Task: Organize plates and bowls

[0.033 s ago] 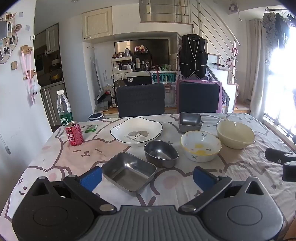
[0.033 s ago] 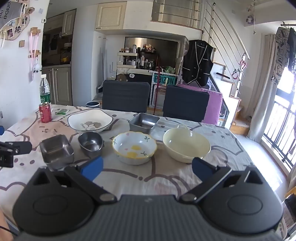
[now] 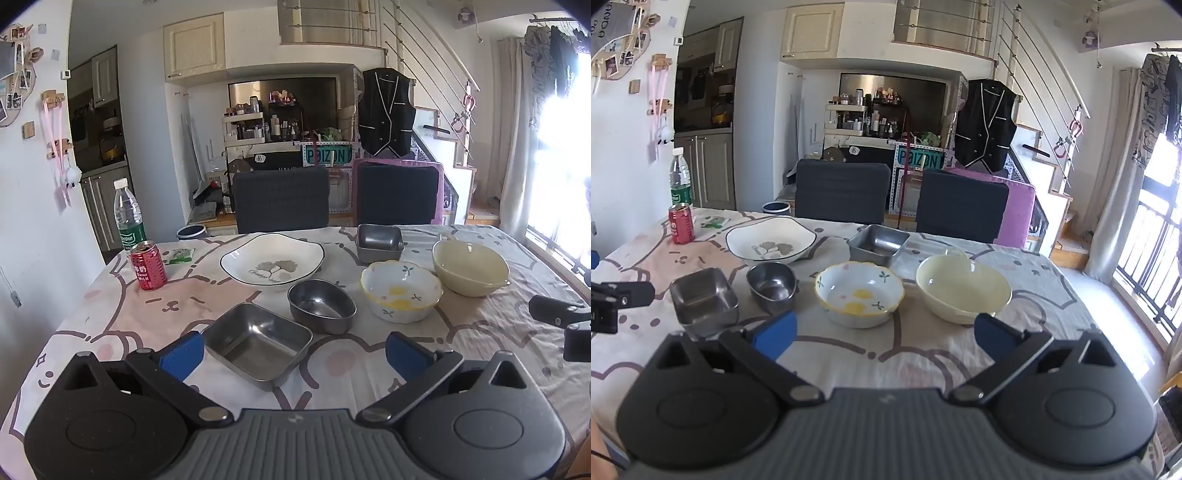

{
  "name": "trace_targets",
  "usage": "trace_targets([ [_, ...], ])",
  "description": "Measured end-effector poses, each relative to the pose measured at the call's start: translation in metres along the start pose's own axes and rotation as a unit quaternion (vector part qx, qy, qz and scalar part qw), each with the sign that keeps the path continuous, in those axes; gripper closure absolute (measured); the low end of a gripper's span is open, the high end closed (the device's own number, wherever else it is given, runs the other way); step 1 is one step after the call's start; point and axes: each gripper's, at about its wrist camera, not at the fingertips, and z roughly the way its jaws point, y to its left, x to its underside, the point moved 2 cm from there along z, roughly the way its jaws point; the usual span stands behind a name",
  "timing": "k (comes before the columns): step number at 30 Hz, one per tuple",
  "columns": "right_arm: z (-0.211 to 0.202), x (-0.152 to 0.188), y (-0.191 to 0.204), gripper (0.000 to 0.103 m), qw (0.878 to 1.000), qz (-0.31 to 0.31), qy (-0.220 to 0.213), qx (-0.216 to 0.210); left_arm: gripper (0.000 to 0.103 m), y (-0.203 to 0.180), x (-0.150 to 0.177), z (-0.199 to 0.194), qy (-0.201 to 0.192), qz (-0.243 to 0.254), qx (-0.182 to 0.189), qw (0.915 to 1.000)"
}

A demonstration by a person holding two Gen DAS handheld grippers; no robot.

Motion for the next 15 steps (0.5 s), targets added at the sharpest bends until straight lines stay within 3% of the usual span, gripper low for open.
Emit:
trace_targets([
  [15,0.0006,0.0002,0.0002,0.0,1.0,0.001,0.003,-0.001,0.0,-0.0002,-0.0001,-0.0003,0.0,-0.002,0.003,1.0],
])
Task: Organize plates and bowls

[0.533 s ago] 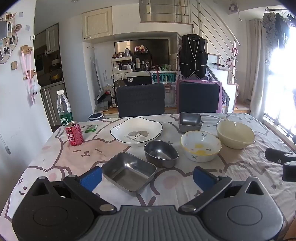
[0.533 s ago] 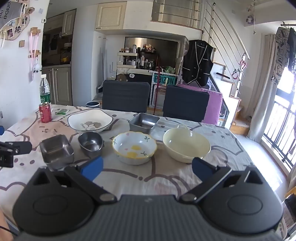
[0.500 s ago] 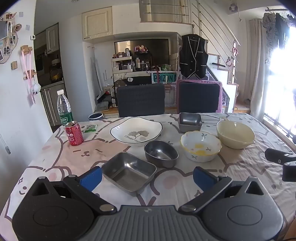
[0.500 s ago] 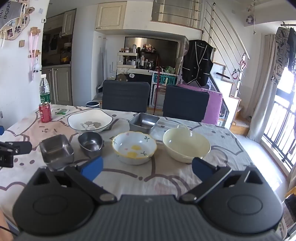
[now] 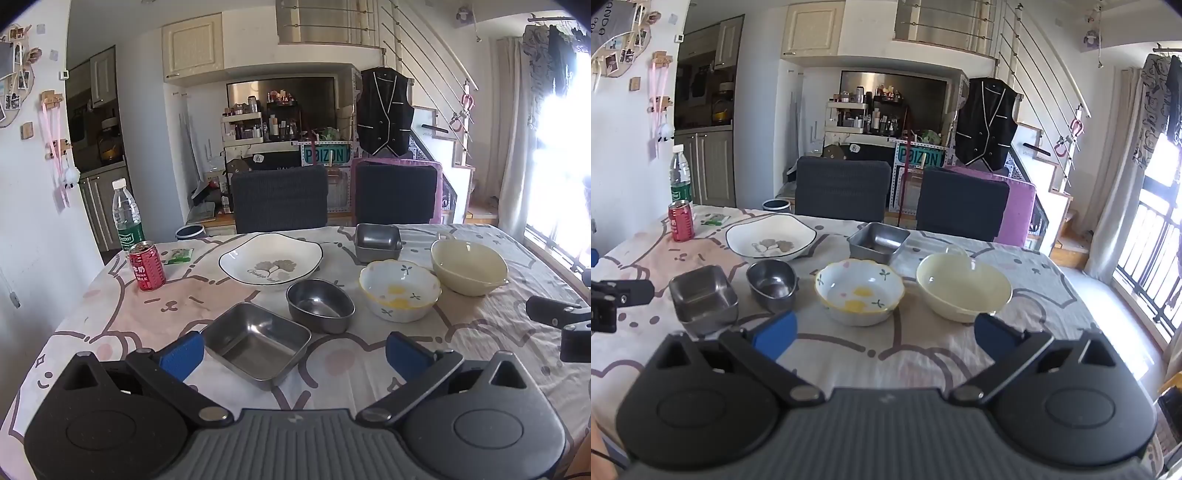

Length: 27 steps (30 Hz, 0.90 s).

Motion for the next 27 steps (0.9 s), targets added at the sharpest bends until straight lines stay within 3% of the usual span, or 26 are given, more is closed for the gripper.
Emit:
trace_targets([
  [27,-0.0005,-0.0001,0.0013,0.0,1.0,-0.004,0.002,0.001,0.0,-0.002,0.0027,0.0022,0.001,0.002,0.005,1.0],
])
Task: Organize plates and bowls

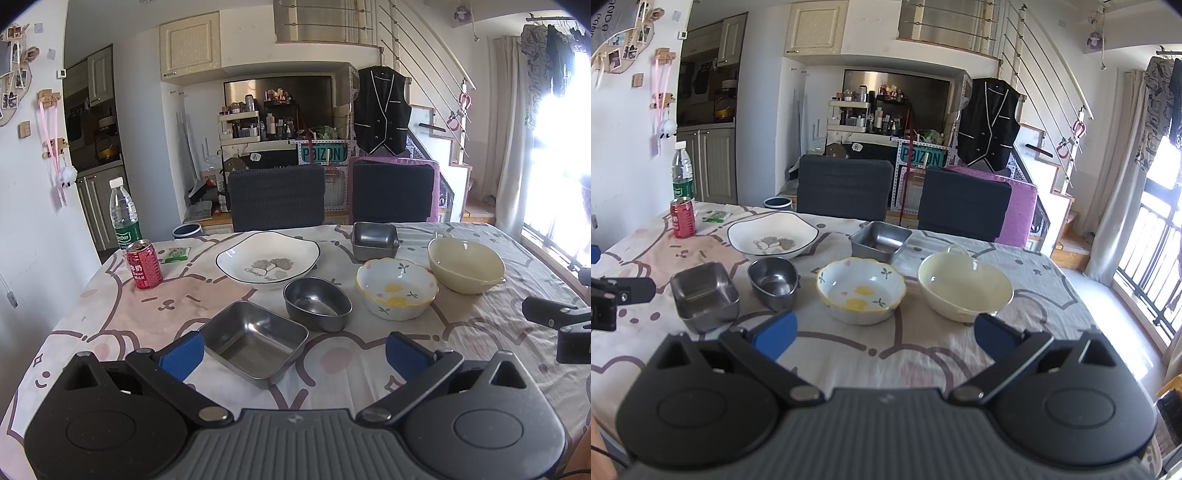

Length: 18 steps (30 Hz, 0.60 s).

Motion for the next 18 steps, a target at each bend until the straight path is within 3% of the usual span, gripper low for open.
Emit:
trace_targets([
  [18,0.0,0.0016,0.003,0.0,1.0,-0.002,0.002,-0.001,0.0,-0.0006,0.0008,0.0004,0.002,-0.001,0.001,1.0],
])
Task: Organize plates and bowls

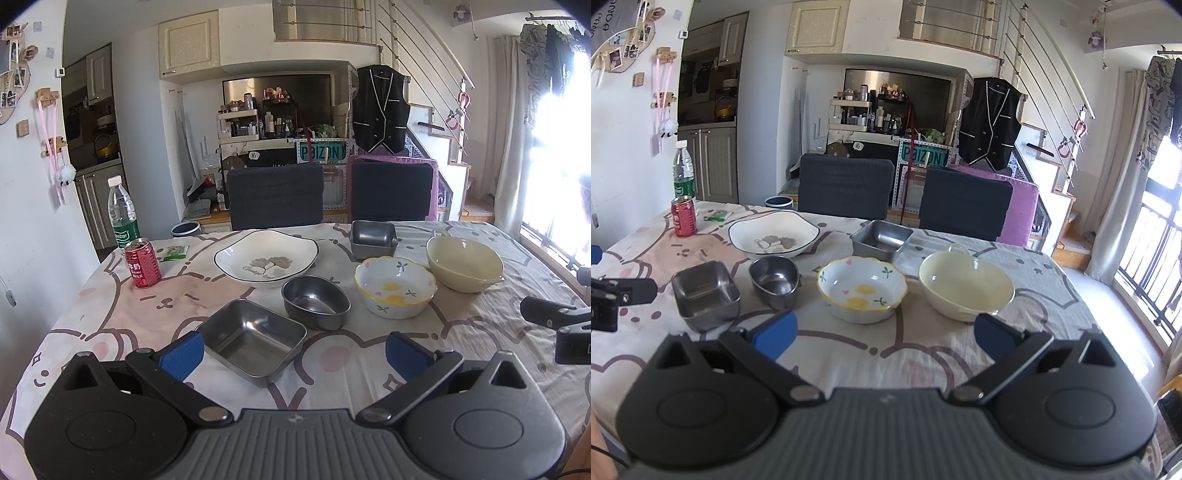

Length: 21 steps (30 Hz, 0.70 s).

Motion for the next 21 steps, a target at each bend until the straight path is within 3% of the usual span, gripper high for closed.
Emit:
trace_targets([
  [21,0.0011,0.0001,-0.0027,0.0,1.0,-0.002,0.002,-0.002,0.0,0.0002,-0.0003,0.0003,0.001,-0.001,0.0,1.0],
])
